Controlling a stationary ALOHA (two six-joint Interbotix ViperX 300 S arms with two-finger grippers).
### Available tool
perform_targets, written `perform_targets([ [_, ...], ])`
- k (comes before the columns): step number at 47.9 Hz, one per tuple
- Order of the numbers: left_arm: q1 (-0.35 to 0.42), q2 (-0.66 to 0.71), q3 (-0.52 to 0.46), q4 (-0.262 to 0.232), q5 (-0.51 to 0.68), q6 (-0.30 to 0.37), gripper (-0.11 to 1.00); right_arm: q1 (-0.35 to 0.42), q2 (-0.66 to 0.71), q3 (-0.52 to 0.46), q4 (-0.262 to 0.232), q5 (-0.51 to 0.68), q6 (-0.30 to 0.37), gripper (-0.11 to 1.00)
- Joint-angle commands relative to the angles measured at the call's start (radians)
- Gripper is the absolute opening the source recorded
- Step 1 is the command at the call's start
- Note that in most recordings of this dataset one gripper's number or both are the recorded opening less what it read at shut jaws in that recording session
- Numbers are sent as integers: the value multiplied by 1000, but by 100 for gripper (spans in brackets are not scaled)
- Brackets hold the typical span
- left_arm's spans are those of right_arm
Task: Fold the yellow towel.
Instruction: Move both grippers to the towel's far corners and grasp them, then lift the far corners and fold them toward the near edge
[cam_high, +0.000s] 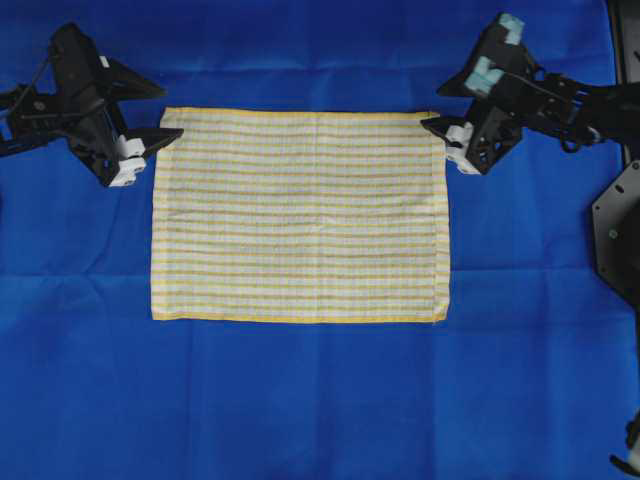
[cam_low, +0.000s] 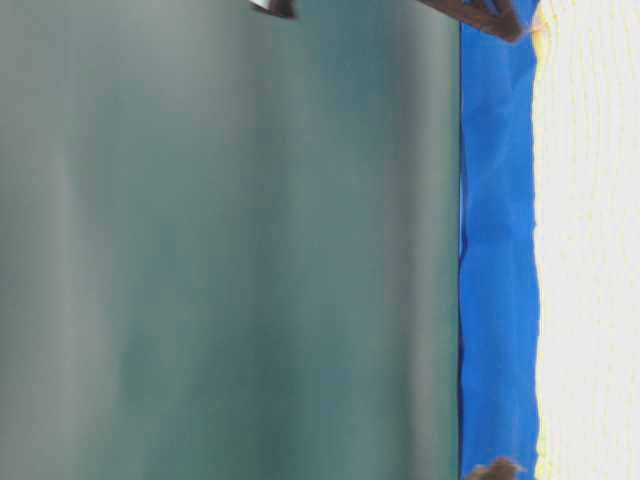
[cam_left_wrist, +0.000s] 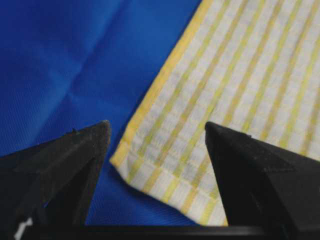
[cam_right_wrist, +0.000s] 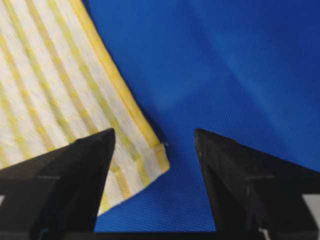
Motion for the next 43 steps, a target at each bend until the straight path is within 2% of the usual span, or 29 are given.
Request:
perform_targets([
  [1,9,35,-18,-3,-26,2,69,-3,25,-17,14,-23,0,64],
  [7,34,84,-28,-6,-28,0,64,-3,55,-15,37,-44,0,63],
  [10,44,109,-32,-6,-23,-2,56,-3,64,-15,40,-46,0,61],
  [12,46,120,-34,-6,-23,-2,46,-3,66,-14,40,-48,0,57],
  [15,44,133,-37,-6,-20,-2,32,0,67,-11,40,-46,0,46],
  [18,41,147,-37,-6,-20,-2,15,3,66,-11,40,-46,0,28],
  [21,41,156,-37,-6,-18,-2,4,9,67,-12,41,-48,0,12],
  [22,41,160,-37,-6,-18,-2,3,11,67,-14,40,-46,0,6],
  [24,41,163,-37,-6,-18,-3,3,12,67,-14,41,-46,0,4],
  [37,40,135,-38,-6,-11,-3,3,12,49,-11,57,-44,2,4],
  [43,41,69,-48,-6,49,-2,3,12,-3,-11,67,-34,2,4],
])
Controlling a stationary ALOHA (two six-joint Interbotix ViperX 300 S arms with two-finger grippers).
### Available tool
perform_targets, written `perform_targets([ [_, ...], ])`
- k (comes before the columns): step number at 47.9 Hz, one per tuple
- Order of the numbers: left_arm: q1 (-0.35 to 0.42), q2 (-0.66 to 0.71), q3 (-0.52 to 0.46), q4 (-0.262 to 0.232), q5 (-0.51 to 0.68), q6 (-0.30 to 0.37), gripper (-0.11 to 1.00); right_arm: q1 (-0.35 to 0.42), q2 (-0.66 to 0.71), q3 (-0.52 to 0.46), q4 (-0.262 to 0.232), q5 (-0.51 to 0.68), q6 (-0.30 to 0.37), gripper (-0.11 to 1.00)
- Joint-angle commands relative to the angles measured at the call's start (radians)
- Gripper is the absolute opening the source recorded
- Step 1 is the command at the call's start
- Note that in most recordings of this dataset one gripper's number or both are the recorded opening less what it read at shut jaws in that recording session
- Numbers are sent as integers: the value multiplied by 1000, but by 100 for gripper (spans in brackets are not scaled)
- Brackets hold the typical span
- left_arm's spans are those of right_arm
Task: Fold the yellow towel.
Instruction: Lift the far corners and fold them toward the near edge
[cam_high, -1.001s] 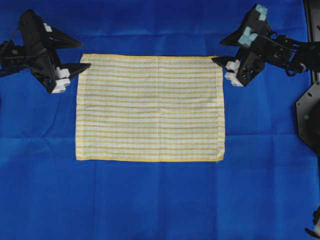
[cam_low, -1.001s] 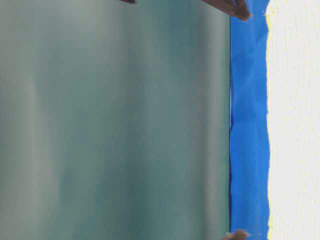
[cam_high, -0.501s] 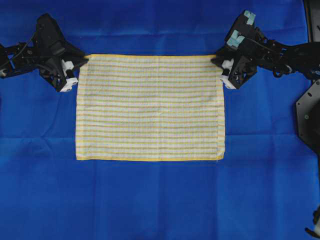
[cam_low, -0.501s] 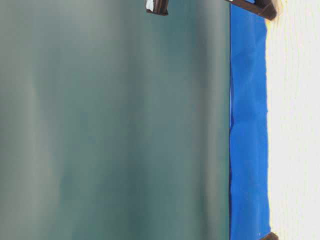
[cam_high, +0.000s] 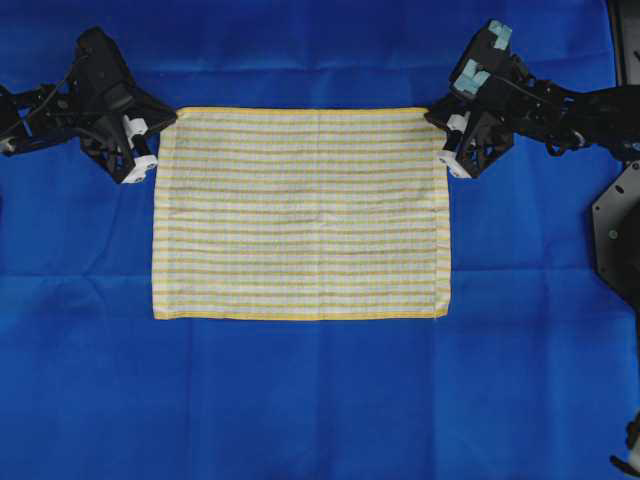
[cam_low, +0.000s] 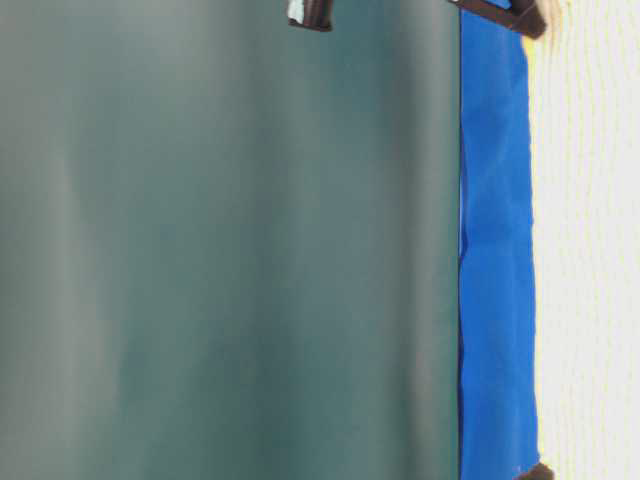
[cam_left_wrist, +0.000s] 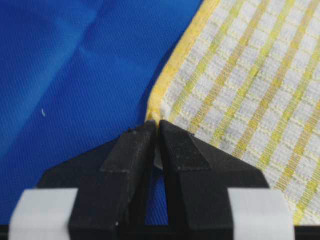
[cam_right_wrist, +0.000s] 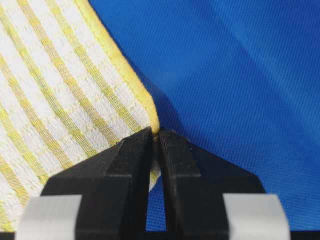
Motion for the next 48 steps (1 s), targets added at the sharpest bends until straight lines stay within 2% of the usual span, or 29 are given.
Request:
perform_targets([
  [1,0,-71,-14,-2,43,2,3,0,-57,-8,11,5,2,4],
  [5,0,-133,-25,0,101,6,3,2,-87,-8,20,25,2,4],
  [13,0,-207,-29,3,140,18,3,0,-132,-3,28,41,2,4],
  [31,-20,-235,-28,2,158,31,3,6,-147,9,55,51,2,4],
  [41,-132,-281,-3,-5,178,21,2,75,-204,46,112,66,2,4],
  [48,-230,-311,28,-12,178,-25,2,169,-253,84,167,67,2,4],
])
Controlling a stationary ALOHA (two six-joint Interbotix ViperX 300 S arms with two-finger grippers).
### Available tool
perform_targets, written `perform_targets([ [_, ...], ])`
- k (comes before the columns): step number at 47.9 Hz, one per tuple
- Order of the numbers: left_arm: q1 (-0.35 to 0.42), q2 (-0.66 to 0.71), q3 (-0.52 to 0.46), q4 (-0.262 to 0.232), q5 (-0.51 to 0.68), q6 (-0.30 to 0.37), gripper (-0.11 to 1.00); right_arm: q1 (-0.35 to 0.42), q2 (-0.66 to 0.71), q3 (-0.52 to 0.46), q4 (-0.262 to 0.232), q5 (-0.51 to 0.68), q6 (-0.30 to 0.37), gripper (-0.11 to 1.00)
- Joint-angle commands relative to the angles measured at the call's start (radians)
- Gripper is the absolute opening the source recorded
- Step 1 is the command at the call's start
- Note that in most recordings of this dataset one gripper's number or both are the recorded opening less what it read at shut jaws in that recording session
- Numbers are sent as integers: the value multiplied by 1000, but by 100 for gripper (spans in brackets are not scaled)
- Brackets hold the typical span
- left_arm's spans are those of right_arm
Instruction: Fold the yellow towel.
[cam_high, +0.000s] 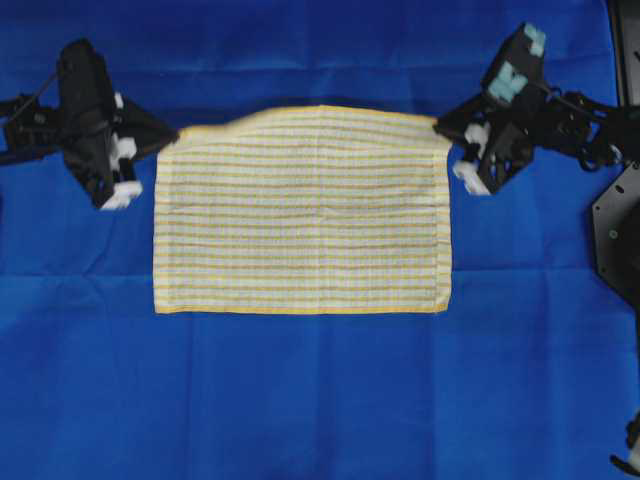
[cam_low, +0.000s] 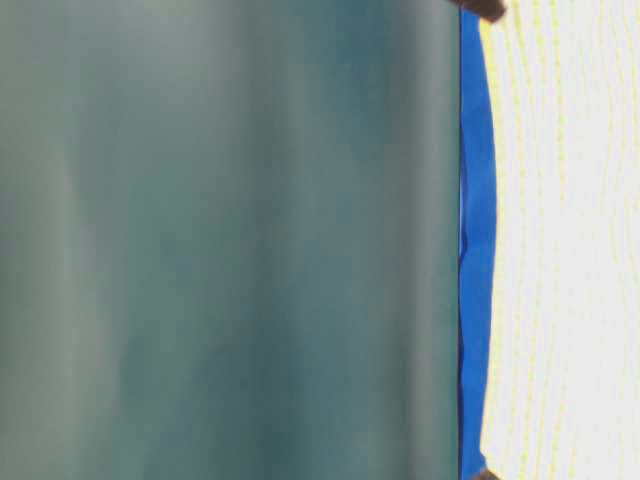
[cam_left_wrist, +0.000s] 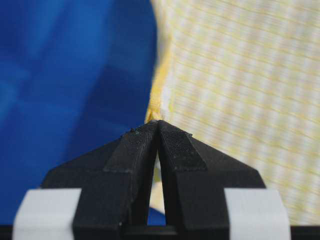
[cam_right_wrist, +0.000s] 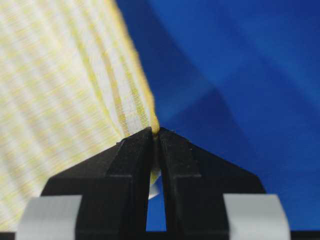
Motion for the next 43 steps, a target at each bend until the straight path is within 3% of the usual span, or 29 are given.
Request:
perform_targets([
  [1,-58,-29,9,-3,-3,-28,2,54,-38,11,32,-2,-2,4],
  [16,-276,-77,57,-3,-3,-193,2,310,-81,51,169,-2,-2,4],
  [26,-413,-77,54,-3,-3,-272,2,442,-81,51,239,-5,-2,4],
  [34,-469,-69,49,-3,-3,-305,2,518,-77,51,284,-6,-2,4],
  [43,-489,-63,48,-3,-3,-305,2,557,-64,44,299,-6,-2,4],
])
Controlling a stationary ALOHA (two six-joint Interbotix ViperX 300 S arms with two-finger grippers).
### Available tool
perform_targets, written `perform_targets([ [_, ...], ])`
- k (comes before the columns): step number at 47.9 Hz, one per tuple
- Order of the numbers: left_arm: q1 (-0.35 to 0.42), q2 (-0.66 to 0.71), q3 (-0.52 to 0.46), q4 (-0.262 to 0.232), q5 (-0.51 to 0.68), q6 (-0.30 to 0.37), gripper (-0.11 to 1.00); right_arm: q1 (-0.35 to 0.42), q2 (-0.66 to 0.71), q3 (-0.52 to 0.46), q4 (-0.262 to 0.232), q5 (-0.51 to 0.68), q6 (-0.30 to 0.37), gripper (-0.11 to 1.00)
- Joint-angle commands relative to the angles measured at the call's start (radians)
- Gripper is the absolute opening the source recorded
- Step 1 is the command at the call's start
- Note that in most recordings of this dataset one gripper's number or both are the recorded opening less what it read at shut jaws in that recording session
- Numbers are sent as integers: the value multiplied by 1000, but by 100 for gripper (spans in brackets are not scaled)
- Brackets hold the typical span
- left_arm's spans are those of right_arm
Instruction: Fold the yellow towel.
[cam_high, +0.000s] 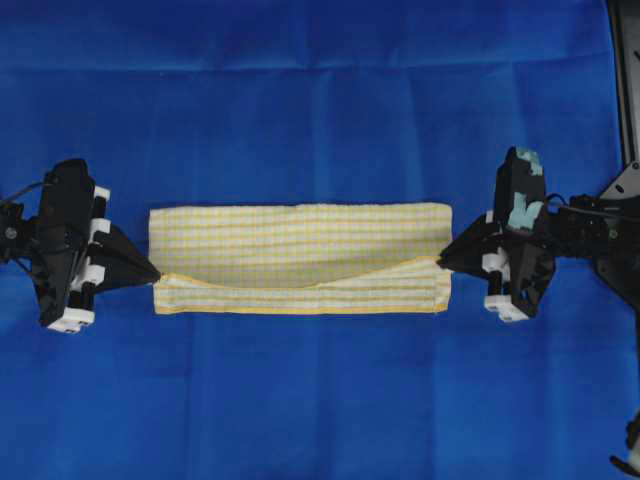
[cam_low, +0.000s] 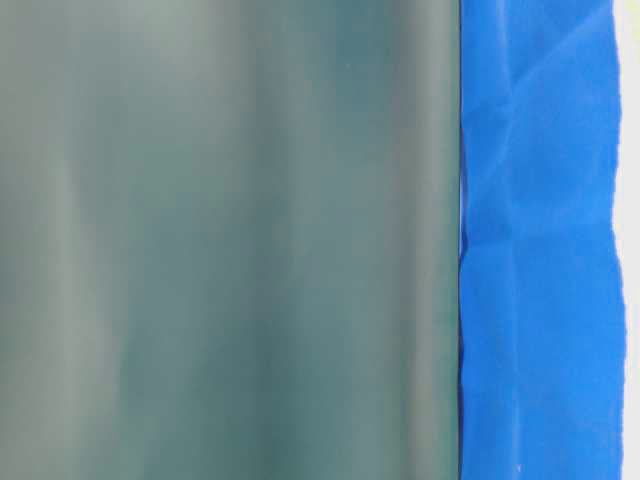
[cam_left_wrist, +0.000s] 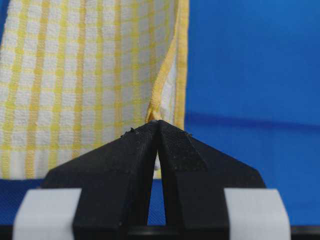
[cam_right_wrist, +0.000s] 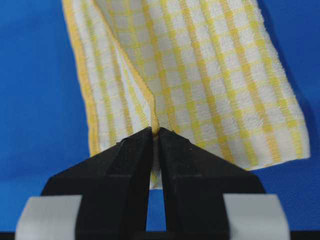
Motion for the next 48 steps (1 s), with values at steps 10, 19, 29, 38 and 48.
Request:
perform_targets([
  [10,-15,2,-17,-2,15,2,2,37,37,-38,6,-2,-3,4],
  [19,-15,15,-31,-2,40,2,2,52,71,-63,6,28,-5,4],
  [29,-15,21,-44,-2,61,2,2,71,74,-74,5,37,-5,6],
  [38,-15,-25,-54,-2,69,3,29,92,61,-77,6,37,-8,52],
  [48,26,-135,-46,2,114,44,78,67,-9,-54,-11,32,-32,76],
])
